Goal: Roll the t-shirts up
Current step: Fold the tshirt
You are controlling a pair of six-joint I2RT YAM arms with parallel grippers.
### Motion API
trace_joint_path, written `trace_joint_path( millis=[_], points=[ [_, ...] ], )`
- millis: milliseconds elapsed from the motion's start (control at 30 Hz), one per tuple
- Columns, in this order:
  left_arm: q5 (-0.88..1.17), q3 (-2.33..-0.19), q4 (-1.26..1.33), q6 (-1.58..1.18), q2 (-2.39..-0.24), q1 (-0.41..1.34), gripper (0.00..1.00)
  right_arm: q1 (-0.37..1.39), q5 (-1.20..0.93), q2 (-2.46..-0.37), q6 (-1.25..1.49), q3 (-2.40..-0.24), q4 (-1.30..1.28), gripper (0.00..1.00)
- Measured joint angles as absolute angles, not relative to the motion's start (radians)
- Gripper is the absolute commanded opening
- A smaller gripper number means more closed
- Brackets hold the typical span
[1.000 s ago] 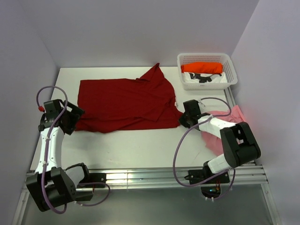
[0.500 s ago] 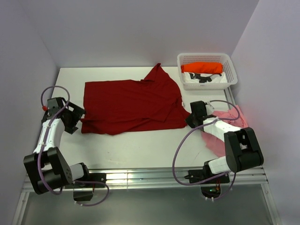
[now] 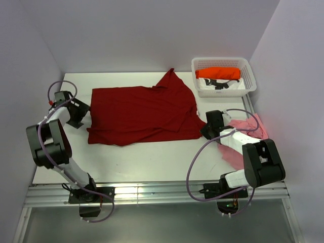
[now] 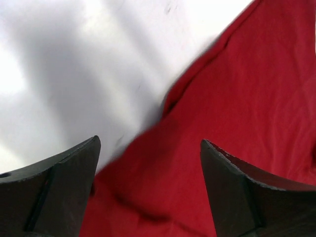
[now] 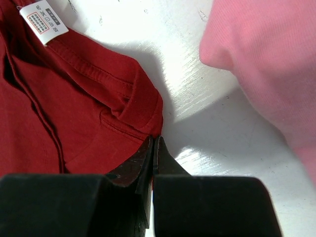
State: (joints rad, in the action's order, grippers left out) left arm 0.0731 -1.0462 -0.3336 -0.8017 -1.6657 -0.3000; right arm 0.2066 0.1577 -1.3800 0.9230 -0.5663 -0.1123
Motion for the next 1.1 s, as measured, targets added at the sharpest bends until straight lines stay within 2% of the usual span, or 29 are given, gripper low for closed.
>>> trace_joint_path(
  millis=[100, 233, 267, 367, 400, 800, 833, 900, 1000, 1100],
  points=[
    [0.065, -1.103, -0.317, -0.786, -1.768, -0.274, 0.81, 0.207, 0.156, -1.380, 0.919, -0.566, -0.112, 0.00],
    [0.057, -1.189, -0.307, -0.766, -1.866, -0.215, 0.66, 0.207, 0.156, -1.380, 0.918, -0.566, -0.112, 0.00],
    [0.056, -1.204, -0.298, -0.763, -1.880, -0.204, 0.65, 0.207, 0.156, -1.380, 0.917, -0.566, -0.111, 0.00],
    [0.053, -1.238, -0.292, -0.761, -1.926, -0.185, 0.11, 0.207, 0.156, -1.380, 0.915, -0.566, -0.111, 0.00],
    [0.046, -1.253, -0.297, -0.760, -1.943, -0.184, 0.00, 0.207, 0.156, -1.380, 0.915, -0.566, -0.111, 0.00],
    [-0.083, -1.475, -0.392, -0.751, -2.080, -0.179, 0.01, 0.207, 0.156, -1.368, 0.917, -0.566, -0.121, 0.00],
    [-0.094, -1.496, -0.408, -0.751, -2.091, -0.178, 0.05, 0.207, 0.156, -1.368, 0.918, -0.567, -0.121, 0.00],
    [-0.118, -1.519, -0.435, -0.744, -2.101, -0.176, 0.36, 0.207, 0.151, -1.368, 0.918, -0.569, -0.121, 0.00],
    [-0.167, -1.510, -0.439, -0.746, -2.088, -0.175, 0.73, 0.207, 0.149, -1.369, 0.915, -0.570, -0.121, 0.00],
    [-0.196, -1.449, -0.433, -0.754, -2.032, -0.179, 0.82, 0.207, 0.149, -1.370, 0.908, -0.570, -0.123, 0.00]
  ],
)
